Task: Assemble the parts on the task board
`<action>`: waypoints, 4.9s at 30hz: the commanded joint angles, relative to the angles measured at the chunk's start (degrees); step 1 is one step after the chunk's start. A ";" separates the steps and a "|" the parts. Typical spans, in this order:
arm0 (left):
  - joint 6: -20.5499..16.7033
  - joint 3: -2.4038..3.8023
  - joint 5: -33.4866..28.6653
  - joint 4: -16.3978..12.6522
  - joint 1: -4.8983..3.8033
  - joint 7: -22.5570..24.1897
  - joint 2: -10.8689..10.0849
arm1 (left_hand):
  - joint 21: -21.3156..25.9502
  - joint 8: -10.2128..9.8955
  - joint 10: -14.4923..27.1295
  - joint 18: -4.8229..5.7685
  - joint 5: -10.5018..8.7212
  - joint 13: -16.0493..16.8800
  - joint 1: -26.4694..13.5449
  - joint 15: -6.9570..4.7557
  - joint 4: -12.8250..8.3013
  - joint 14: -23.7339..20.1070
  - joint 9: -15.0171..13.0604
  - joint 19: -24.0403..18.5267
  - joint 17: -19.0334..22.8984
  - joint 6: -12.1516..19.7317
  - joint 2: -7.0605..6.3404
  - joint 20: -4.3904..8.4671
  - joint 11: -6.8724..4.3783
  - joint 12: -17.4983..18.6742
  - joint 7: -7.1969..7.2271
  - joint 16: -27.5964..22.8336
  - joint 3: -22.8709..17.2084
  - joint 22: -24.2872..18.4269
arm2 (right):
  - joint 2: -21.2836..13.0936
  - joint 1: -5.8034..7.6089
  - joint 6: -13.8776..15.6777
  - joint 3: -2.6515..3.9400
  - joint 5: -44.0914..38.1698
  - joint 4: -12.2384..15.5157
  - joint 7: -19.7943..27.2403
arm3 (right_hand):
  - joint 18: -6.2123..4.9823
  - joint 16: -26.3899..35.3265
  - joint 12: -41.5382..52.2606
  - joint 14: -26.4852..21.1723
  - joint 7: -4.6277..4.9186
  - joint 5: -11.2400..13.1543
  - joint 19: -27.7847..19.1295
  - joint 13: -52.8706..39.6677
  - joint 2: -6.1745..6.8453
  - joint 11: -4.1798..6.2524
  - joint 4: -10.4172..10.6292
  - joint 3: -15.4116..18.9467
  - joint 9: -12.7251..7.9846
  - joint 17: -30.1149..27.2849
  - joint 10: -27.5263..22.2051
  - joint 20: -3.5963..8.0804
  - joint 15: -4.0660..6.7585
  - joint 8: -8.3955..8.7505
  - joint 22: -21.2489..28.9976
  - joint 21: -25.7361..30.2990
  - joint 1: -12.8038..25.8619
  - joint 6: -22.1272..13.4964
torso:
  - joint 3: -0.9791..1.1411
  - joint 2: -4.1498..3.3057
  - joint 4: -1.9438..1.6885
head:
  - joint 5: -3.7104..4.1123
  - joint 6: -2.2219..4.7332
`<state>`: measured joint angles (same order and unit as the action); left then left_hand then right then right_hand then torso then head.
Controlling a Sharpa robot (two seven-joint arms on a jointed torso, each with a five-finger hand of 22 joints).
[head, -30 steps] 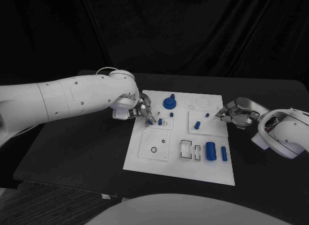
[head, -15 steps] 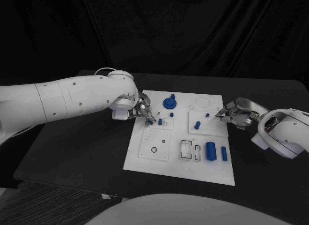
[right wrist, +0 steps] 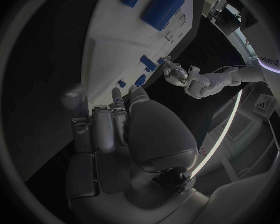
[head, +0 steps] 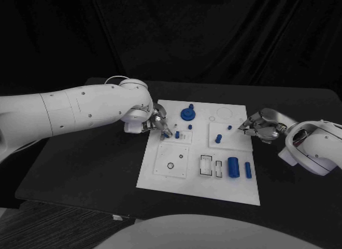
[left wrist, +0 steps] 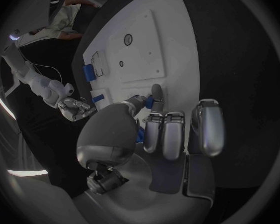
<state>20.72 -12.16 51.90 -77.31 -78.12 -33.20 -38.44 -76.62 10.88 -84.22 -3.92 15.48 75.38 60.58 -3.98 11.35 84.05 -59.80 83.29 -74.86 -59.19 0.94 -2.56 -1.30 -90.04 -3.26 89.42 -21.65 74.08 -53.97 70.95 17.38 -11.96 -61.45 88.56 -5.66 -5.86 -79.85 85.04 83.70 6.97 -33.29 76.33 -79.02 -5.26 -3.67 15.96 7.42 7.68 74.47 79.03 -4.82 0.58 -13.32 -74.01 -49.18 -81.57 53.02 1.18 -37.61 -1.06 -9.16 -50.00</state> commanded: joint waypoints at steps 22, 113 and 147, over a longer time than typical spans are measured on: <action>1.04 -0.02 -0.11 0.77 0.74 0.30 0.51 | 1.20 -0.93 -5.78 0.82 -4.13 14.62 -1.21 0.50 2.13 5.95 0.83 0.36 -15.14 0.18 -0.42 -0.32 0.65 0.04 0.07 0.58 2.03 11.78 | -0.04 -0.28 -0.58 0.03 -0.28 0.07 -1.14 | -1.67 1.52 -1.98 0.70 -0.04 -1.33 -0.74 -2.02 -0.12 1.21 -0.08 -1.35 0.02 4.44 1.14 -0.02 0.71 -0.25 -5.84 1.27 -1.80 -0.24 | -0.02 -0.04 -0.01 | -0.02 0.00; -36.09 -0.06 15.56 -18.62 2.69 11.25 -14.85 | 0.50 7.90 -5.78 0.96 5.51 14.62 6.25 1.70 5.42 5.95 -8.55 0.50 -15.14 13.14 1.99 -1.36 2.10 0.04 -1.60 0.58 24.50 11.99 | -1.89 -0.46 6.64 0.02 -0.28 2.17 4.32 | -0.84 -0.65 -0.49 2.14 -0.39 -0.14 1.64 -3.80 0.19 1.50 0.66 -1.10 0.43 6.43 3.49 0.17 1.00 -0.67 -7.17 -3.77 1.20 0.94 | -0.09 -0.01 -0.02 | 0.55 0.00; -29.65 -0.07 16.53 -16.99 4.57 6.58 -12.22 | 0.07 16.82 -5.78 0.99 0.01 14.62 5.64 0.92 5.40 5.95 -11.51 0.71 -15.14 13.08 3.35 -0.72 1.16 0.04 -0.46 0.58 28.26 12.04 | -3.81 -0.48 12.14 0.02 -0.28 5.24 8.14 | 1.20 -0.69 2.51 3.71 -1.71 -0.60 7.14 -7.68 0.65 2.93 0.53 -1.65 1.36 6.42 8.32 1.58 2.48 -1.59 -9.86 -15.80 2.40 2.89 | 0.02 -0.04 -0.08 | 0.45 0.00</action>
<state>-10.42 -12.27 67.71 -94.41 -73.65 -26.29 -50.84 -75.58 26.76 -83.82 -3.92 16.14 75.38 66.55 -2.76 16.52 83.85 -69.96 83.78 -74.87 -46.56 3.30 -3.67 -0.10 -90.04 -3.79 89.42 2.86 74.08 -57.65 70.61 27.16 -11.96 -61.45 93.52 1.31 -5.80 -81.63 86.83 83.98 5.24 -33.28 82.84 -78.25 -3.85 -1.89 16.67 6.71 8.26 74.47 80.81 -3.47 2.53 -14.04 -74.01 -63.07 -80.11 55.41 1.19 -37.64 -1.14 -8.65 -50.00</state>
